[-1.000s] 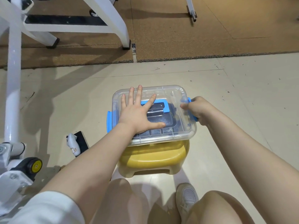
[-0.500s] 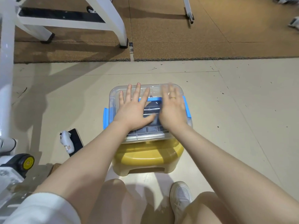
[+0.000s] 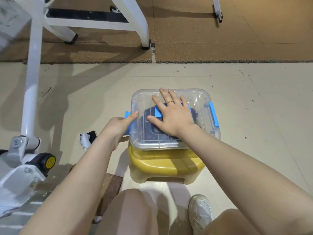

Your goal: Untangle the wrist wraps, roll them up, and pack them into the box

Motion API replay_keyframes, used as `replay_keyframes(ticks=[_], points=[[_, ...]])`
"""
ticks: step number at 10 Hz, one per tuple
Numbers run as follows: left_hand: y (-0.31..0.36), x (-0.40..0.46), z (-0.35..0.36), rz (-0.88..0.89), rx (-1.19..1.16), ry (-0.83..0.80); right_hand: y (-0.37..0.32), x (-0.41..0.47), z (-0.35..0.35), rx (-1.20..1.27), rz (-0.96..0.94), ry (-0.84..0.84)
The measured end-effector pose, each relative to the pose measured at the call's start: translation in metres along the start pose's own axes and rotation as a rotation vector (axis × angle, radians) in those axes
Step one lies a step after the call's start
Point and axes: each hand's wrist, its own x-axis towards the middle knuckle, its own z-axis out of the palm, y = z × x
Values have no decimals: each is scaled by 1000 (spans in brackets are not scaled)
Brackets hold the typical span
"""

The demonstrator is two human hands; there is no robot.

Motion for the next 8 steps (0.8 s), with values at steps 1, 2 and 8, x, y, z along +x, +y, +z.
replay_keyframes(ticks=[1,2,8], points=[[5,0,-2,62,-30,36,-2,2,-1,-22,10,18],[10,-1,-2,61,11,42,-9,16,-9,-100,7,39],[12,-9,31,389,1041,523,-17,40,3,-5,-110,136]])
